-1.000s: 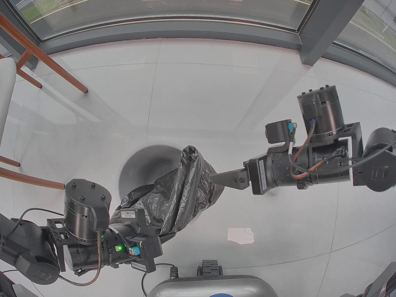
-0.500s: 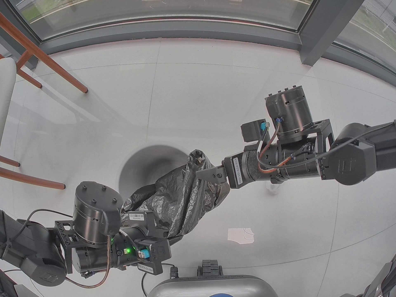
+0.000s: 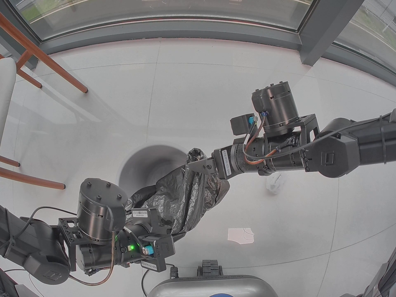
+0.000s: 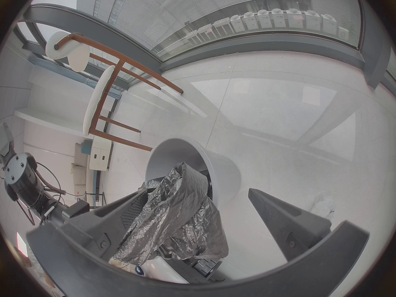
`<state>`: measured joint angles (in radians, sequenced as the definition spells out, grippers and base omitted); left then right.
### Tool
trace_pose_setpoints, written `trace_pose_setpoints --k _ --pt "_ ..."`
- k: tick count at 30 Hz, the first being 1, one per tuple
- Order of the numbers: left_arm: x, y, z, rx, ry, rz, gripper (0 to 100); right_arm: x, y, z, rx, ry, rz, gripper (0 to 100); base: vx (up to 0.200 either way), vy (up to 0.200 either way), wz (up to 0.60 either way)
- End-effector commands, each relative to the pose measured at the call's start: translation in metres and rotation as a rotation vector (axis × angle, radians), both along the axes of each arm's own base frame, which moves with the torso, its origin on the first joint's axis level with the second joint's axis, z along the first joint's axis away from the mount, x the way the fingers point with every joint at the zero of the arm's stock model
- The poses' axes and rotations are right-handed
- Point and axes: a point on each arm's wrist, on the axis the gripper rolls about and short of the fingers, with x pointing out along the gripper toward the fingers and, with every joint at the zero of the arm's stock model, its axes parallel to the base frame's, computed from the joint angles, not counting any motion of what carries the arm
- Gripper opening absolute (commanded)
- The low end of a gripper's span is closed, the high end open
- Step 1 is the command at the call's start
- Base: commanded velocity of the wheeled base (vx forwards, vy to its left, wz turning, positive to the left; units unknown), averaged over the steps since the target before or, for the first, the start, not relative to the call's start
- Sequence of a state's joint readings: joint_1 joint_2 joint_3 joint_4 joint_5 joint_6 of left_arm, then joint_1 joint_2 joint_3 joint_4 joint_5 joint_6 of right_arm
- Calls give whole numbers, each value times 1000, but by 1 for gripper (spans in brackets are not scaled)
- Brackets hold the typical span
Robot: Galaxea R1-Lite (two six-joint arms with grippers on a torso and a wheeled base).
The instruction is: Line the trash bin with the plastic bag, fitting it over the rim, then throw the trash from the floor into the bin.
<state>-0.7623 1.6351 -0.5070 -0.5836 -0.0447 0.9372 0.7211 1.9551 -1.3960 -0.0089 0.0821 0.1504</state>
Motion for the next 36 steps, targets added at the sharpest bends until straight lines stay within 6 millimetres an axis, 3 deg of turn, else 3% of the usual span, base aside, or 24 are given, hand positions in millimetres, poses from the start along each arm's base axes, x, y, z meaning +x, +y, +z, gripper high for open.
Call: trace_pose_setpoints --k 1,17,28,36 --pt "0 0 -1 2 2 0 0 1 1 -3 -6 6 -1 100 0 0 0" --pt "1 1 6 -12 -20 82 0 2 -14 -9 -47 7 -14 100 0 0 0" --pt "1 4 12 -7 -62 134 0 -23 -36 -17 -106 37 1 100 0 0 0" --pt "-1 8 21 -10 -111 193 0 -38 -37 -28 -144 67 32 100 0 0 0"
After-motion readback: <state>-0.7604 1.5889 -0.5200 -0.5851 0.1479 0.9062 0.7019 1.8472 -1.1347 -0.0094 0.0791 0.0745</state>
